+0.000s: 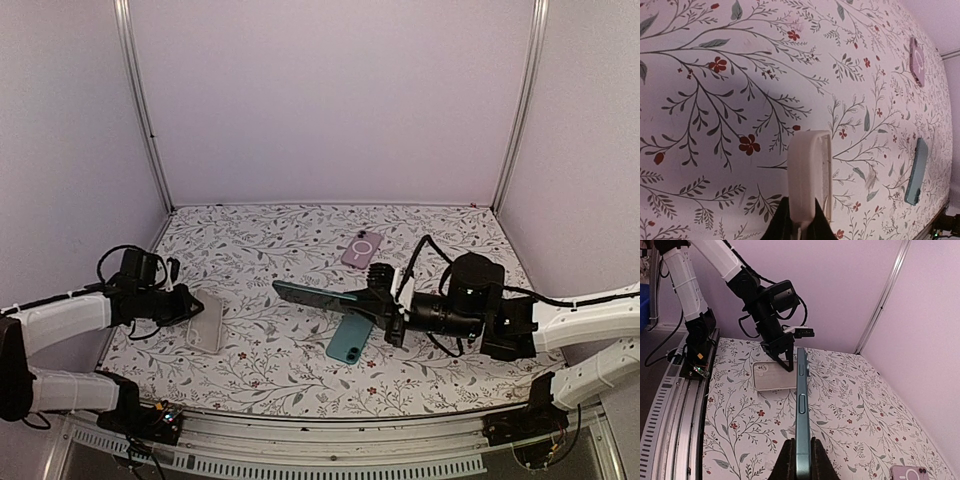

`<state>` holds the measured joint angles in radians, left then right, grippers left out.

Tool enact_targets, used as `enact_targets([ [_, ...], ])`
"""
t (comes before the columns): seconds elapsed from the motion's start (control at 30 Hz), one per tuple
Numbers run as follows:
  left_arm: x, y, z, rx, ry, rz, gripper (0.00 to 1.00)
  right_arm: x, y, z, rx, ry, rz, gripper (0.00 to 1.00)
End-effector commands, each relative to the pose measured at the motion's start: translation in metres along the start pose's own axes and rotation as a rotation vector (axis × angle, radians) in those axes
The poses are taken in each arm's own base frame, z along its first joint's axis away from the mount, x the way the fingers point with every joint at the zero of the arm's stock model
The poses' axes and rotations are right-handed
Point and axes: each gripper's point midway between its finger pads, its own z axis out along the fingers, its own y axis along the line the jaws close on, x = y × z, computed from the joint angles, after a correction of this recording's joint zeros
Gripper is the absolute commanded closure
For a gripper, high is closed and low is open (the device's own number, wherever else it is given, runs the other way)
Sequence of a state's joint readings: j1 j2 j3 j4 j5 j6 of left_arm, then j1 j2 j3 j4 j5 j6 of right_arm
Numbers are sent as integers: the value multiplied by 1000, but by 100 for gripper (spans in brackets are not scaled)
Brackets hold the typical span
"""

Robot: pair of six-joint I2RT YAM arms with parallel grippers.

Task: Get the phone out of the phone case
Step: Place the phone case at the center of the board.

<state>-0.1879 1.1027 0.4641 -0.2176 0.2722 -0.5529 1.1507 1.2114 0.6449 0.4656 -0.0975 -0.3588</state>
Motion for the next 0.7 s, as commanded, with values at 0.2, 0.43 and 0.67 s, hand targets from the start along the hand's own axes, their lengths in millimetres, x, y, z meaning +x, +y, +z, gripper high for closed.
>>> enact_targets([
  [0.2, -2, 18, -7, -38, -104, -135, 61, -10, -40, 8, 213, -76, 342, 100],
  [0.43, -10, 22, -19, -83, -153, -143, 46, -2, -27, 33, 126, -76, 614, 100],
  [0.67, -25, 29, -42, -155, -246, -146, 19, 17, -21, 60, 135, -18, 567, 100],
])
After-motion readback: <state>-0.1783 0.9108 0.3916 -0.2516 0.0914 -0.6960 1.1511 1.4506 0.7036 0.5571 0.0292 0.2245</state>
